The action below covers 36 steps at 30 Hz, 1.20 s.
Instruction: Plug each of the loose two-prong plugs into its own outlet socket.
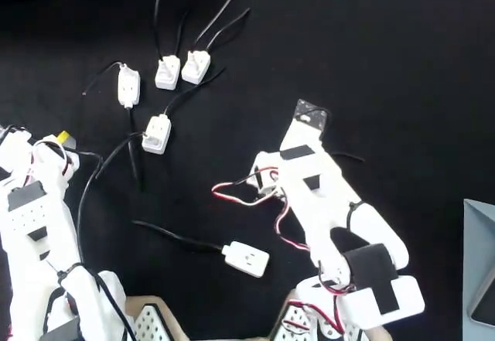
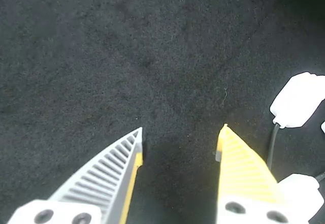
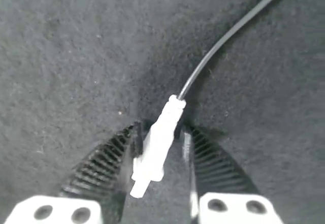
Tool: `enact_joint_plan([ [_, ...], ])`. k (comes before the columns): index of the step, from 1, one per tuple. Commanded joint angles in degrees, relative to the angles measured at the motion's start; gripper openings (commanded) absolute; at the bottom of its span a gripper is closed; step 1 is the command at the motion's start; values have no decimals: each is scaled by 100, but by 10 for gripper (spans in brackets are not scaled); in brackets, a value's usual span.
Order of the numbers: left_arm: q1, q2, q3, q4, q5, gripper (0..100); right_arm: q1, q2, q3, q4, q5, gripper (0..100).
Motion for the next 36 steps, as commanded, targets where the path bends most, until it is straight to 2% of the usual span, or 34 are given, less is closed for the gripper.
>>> enact_joint_plan([
  [1,13,-141,-31,-123,9,238,246,84,-127,-70,53,39],
  [2,13,-141,-31,-123,9,238,237,75,-136,-70,53,11],
  [8,66,-141,-22,-123,9,238,-9,75,-189,281,53,36],
  [13,66,-149,-22,-123,9,238,-105,48,-242,378,88,10],
  [18,66,-141,-22,-123,9,238,-105,-752,-400,1160,580,11],
  [22,75,-141,-22,-123,9,238,-79,-2132,-365,1776,1292,11],
  [25,189,-141,-22,-123,0,238,-88,-3266,-92,1820,1908,11],
  [31,620,-158,66,-114,-536,238,-105,-4919,690,1011,3349,11],
  [36,1059,-158,84,-88,-888,238,-202,-5200,1235,325,3956,11],
])
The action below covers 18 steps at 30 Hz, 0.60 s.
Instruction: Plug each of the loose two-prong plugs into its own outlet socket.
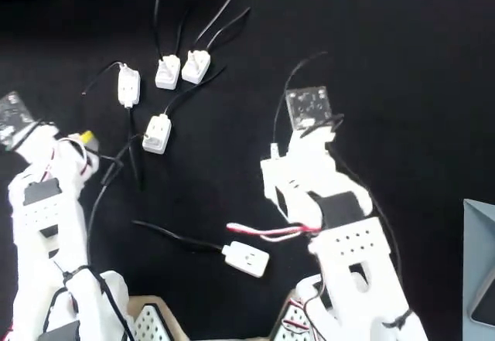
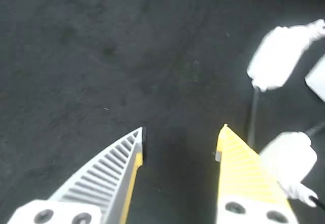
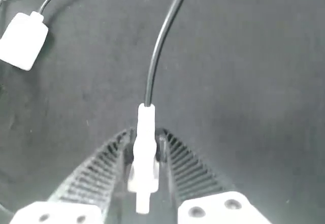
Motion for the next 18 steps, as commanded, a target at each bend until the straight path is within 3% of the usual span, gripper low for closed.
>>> enact_joint_plan([
  [1,347,-158,-22,-79,-281,238,-237,-198,145,-466,378,11],
  [7,980,-158,136,-79,-782,238,-1046,-233,180,-677,932,11],
  [18,1859,-413,391,-79,-1064,238,-2198,-233,470,-1099,888,11],
])
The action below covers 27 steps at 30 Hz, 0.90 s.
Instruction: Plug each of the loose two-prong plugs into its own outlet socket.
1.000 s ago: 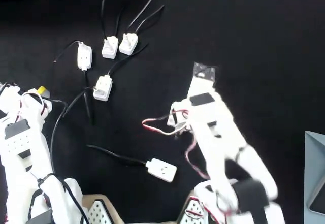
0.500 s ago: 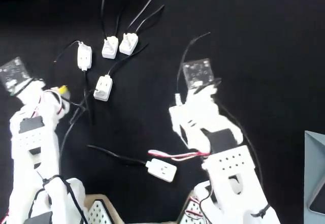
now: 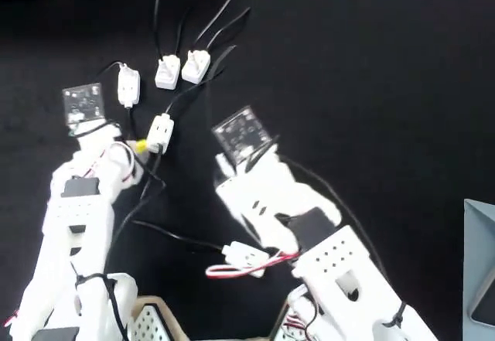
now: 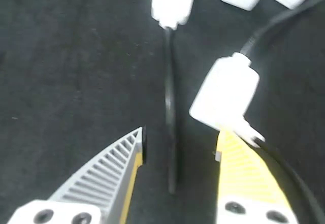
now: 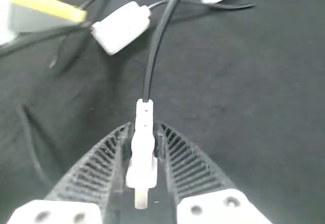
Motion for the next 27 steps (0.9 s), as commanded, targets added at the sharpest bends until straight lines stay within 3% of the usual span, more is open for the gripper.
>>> enact_joint_plan([
  [1,295,-466,145,-70,-193,238,-404,-145,84,-229,35,11],
  [10,743,-2382,1174,-97,-264,241,-862,-154,277,-501,35,11],
  [27,1701,-4237,2255,9,-642,242,-1116,-110,330,-510,35,11],
])
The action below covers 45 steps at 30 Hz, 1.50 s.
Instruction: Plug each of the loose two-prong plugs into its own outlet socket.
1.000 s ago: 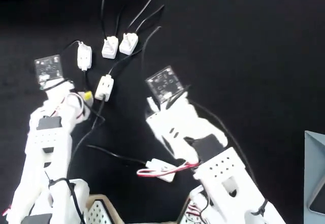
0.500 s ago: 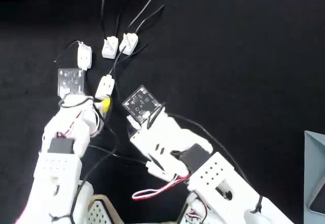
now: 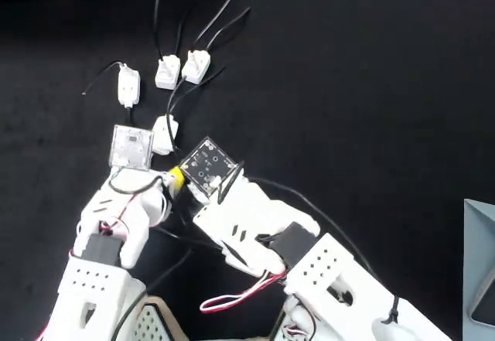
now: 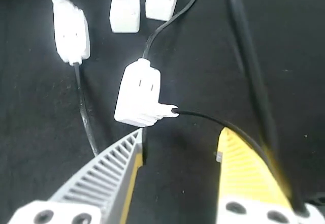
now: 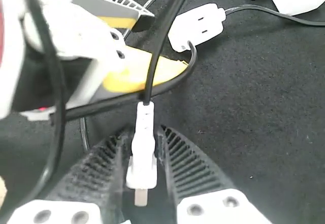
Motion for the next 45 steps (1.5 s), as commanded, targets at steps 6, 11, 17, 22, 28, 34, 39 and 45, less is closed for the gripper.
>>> enact_joint_plan([
  [6,470,-1714,119,1037,-53,243,-70,-92,295,-475,35,11],
  [11,523,-2769,409,1530,-70,243,-79,-92,444,-695,35,11],
  [17,470,-2690,400,1468,-70,243,-62,-92,426,-695,35,11],
  [22,453,-2699,400,1451,-70,243,-53,-110,453,-695,35,11],
  [28,22,-2708,347,1336,-18,244,-44,-127,453,-695,35,11],
  [34,-620,-2716,198,1363,299,295,369,-136,426,-695,35,11],
  [39,-1262,-2708,-75,1371,677,298,651,-136,409,-686,35,11],
  [45,-1552,-2690,-497,1758,677,296,1451,-136,409,-659,35,11],
])
